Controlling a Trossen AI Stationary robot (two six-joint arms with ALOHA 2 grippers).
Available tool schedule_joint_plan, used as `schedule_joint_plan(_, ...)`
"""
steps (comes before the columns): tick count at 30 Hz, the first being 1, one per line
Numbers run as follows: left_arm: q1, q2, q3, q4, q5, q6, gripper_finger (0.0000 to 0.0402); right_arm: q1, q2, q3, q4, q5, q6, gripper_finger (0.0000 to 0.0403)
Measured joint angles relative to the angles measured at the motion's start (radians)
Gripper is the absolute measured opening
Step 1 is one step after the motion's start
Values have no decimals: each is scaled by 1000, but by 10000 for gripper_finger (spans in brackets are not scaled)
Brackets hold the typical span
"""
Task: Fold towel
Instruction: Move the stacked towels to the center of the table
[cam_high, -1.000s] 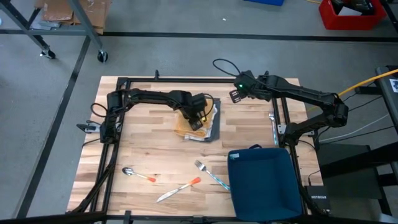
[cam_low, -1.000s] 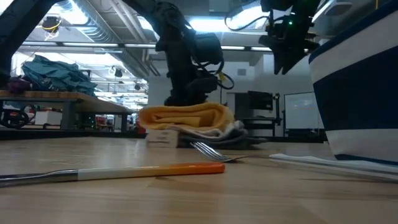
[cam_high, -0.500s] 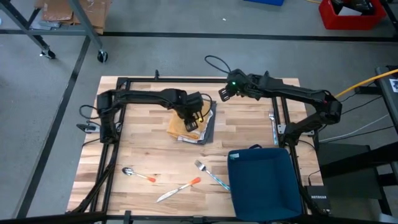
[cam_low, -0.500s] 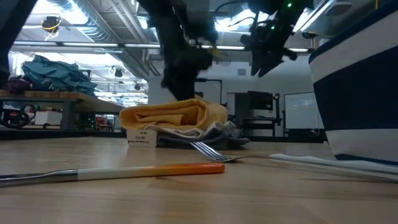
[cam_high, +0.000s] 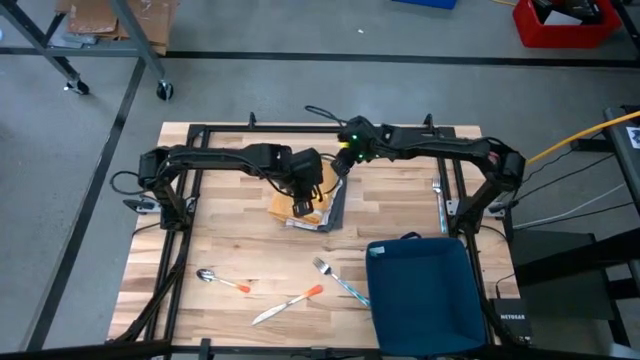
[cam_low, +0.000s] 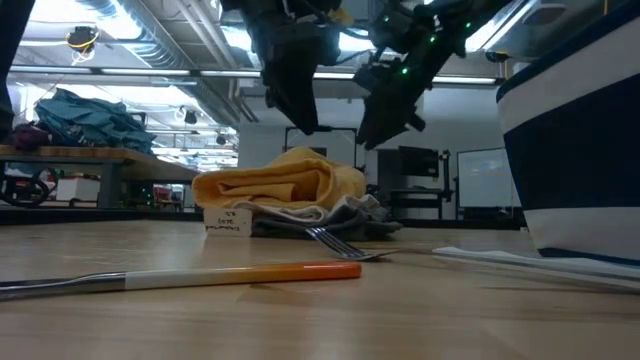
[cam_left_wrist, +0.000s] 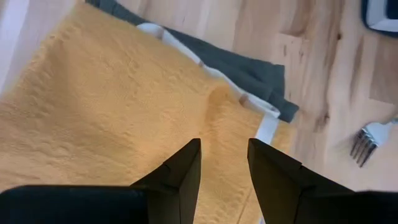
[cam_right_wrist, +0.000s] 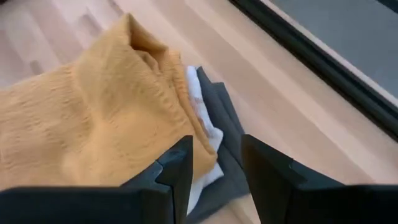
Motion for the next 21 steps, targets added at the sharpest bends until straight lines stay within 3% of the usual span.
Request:
schedule_joint_plan(10, -24, 93, 0, -1, 0, -73, 125, -1, 104, 0, 1, -40, 105, 137)
schedule_joint_plan(21, -40, 190, 0, 29, -1, -80, 125, -1, 109, 0, 22, -81, 99, 137)
